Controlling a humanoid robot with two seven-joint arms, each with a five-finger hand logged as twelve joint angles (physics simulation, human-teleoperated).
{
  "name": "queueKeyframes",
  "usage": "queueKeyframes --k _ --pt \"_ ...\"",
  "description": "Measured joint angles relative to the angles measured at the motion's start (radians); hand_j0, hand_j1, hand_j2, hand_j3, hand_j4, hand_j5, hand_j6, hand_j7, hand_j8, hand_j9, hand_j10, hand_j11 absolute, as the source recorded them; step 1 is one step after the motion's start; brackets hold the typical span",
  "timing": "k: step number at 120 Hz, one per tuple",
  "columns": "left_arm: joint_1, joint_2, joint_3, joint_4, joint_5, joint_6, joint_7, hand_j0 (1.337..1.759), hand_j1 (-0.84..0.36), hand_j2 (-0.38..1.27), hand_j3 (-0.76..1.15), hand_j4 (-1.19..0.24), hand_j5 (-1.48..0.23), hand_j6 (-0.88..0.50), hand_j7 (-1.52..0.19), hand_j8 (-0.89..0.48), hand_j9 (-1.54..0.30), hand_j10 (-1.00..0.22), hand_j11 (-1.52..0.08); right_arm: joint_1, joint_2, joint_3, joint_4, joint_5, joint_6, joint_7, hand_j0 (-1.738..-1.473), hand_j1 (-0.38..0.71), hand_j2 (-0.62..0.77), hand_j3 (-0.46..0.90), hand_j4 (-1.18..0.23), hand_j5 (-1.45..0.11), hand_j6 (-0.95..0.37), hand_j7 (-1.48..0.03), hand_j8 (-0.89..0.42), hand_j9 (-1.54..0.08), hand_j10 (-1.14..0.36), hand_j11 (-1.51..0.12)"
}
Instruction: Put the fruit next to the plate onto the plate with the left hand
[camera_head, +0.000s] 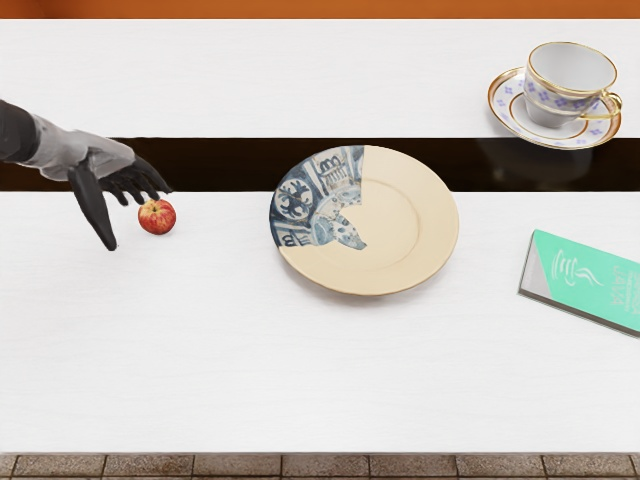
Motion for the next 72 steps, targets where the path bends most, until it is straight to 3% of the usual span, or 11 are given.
queueKeyframes --k 15,30,49,72 --pt "-0.053 0.096 0.000 -0.166 0.061 0.100 0.034 1.658 0.05 0.05 0.00 -0.25 -0.32 -0.25 -0.32 -0.25 -0.32 -0.25 -0.32 0.000 0.000 0.000 0.000 0.000 0.000 0.000 -1.658 -0.31 -0.01 0.00 -0.03 -0.04 -0.03 -0.04 -0.03 -0.04 -0.03 -0.04" --pt "-0.098 0.098 0.038 -0.262 0.106 0.219 0.044 1.658 0.05 0.05 0.00 -0.25 -0.32 -0.25 -0.32 -0.25 -0.32 -0.25 -0.32 0.000 0.000 0.000 0.000 0.000 0.000 0.000 -1.658 -0.31 -0.01 0.00 -0.03 -0.04 -0.03 -0.04 -0.03 -0.04 -0.03 -0.04" --pt "-0.192 0.040 0.192 -0.330 0.223 0.398 0.042 1.658 0.05 0.05 0.00 -0.25 -0.32 -0.25 -0.32 -0.25 -0.32 -0.25 -0.32 0.000 0.000 0.000 0.000 0.000 0.000 0.000 -1.658 -0.31 -0.01 0.00 -0.03 -0.04 -0.03 -0.04 -0.03 -0.04 -0.03 -0.04" --pt "-0.242 -0.067 0.389 -0.355 0.334 0.549 0.038 1.658 0.05 0.05 0.00 -0.25 -0.32 -0.25 -0.32 -0.25 -0.32 -0.25 -0.32 0.000 0.000 0.000 0.000 0.000 0.000 0.000 -1.658 -0.31 -0.01 0.00 -0.03 -0.04 -0.03 -0.04 -0.03 -0.04 -0.03 -0.04"
